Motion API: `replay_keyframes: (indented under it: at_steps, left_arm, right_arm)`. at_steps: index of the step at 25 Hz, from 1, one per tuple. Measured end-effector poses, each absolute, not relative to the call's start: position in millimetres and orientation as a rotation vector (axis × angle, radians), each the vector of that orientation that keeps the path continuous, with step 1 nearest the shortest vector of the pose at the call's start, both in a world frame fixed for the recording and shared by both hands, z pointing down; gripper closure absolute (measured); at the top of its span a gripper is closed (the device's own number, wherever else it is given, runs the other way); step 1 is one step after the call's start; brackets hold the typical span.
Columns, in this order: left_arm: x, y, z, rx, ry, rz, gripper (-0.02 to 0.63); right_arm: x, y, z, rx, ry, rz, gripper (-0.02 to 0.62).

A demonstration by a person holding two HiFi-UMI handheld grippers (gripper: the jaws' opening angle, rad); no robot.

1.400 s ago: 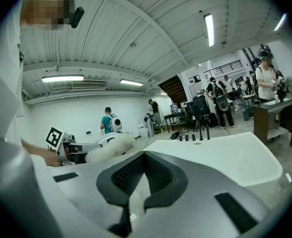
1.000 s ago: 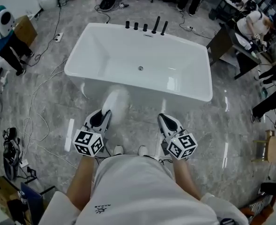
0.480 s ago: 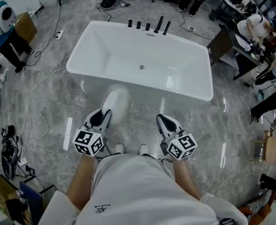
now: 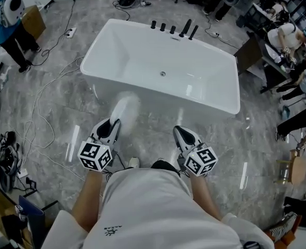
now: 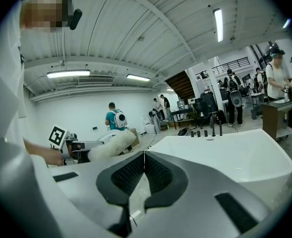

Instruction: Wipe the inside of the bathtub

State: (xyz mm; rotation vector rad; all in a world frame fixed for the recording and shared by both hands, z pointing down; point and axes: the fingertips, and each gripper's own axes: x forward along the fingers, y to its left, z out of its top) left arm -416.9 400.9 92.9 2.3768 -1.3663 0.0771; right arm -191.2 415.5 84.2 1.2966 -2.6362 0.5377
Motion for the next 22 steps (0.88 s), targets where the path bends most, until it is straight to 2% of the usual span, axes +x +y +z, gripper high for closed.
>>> replay_keyframes:
  at_steps: [14, 22]
  left_arm:
    - [-509, 435, 109, 2.176, -1.617, 0.041, 0.515]
    - [-526, 414, 111, 2.096, -1.709, 0.042, 0.515]
  right_arm:
    - [-261, 392, 93, 1.047, -2.697, 0.535, 0.575]
    - [-299, 350, 100, 0.861, -2.755, 0.542, 0.575]
